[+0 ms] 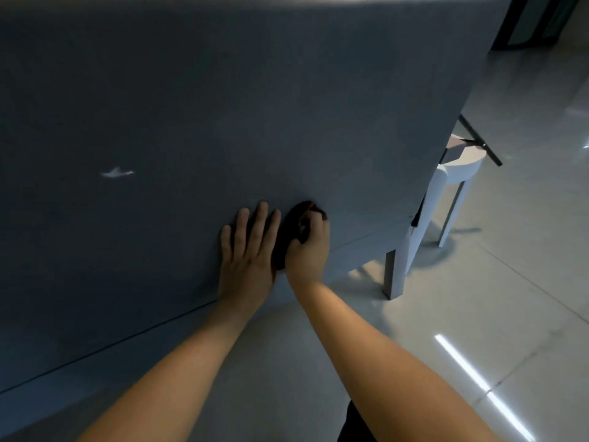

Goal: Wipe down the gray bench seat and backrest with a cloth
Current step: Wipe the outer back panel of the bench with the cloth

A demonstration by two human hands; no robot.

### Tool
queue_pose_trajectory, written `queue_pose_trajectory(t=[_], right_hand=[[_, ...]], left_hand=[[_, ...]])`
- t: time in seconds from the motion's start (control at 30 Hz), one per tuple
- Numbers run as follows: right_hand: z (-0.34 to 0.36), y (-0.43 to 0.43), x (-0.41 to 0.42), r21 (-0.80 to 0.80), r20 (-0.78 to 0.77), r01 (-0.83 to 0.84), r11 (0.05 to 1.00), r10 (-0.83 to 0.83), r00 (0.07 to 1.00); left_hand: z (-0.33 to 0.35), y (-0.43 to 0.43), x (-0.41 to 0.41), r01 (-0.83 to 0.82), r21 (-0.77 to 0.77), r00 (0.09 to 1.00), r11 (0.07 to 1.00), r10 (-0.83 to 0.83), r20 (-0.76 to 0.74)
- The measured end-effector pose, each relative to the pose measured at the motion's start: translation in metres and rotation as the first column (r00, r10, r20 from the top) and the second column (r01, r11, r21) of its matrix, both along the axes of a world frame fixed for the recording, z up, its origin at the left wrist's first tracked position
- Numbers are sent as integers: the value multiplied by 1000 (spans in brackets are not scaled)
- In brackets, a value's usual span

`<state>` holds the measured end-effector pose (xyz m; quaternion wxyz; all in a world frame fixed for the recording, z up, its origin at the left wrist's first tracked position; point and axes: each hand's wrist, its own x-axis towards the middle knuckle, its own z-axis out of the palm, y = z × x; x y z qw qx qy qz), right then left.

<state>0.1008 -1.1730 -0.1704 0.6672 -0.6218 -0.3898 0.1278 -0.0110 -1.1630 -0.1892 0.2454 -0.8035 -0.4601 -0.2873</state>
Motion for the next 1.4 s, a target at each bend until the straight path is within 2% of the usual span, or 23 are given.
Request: queue_pose_trajectory(t=[0.13,0.33,0.5,0.6,0.67,0.73,0.87,0.9,0.97,1.03,1.07,1.27,1.33,1.4], right_hand=[[-9,-3,-6,-50,-24,33,998,-34,999],[-8,-13,13,-185,-85,-61,981,46,995],[-8,-6,84,-197,-192,156,968,-194,962],[-4,13,105,-225,-308,148,963,-214,927],[-1,14,89,-210,-300,158,965,-217,929],[-6,6,69,-193,-251,136,972,-183,950],[-16,-15,50,-209,-143,-79,975,50,988],[-13,-16,54,-210,-104,-84,974,63,993],[-9,-8,75,-168,-87,51,985,-66,994],[-3,4,102,-135,-183,207,969,-230,956],[-2,9,107,-141,-230,225,964,-253,940],[-6,6,65,-118,-247,137,984,-163,955],[-10,-2,48,-108,-206,65,992,-86,975],[-10,-10,24,-107,-174,-35,994,16,985]], left_hand=[[-21,-4,5,7,-7,1000,1000,-7,-21],[-29,-11,28,-3,-84,1000,996,3,-3],[-31,-7,33,44,-50,999,998,-46,-29],[-36,-1,34,7,-34,998,999,-9,-68],[-37,-1,36,-10,-43,998,999,7,-69],[-38,-1,38,-11,-56,998,998,8,-54],[-39,1,37,7,-41,999,999,-8,-37],[-40,1,36,14,-43,999,999,-16,-40],[-42,2,36,23,-45,999,999,-25,-45],[-42,1,38,-8,-16,999,1000,8,-51],[-42,1,39,-19,-9,999,1000,18,-51],[-33,-4,36,22,-125,995,992,-33,-90],[-30,-4,32,52,-169,993,984,-69,-98],[-27,-6,27,103,-186,993,977,-112,-39]])
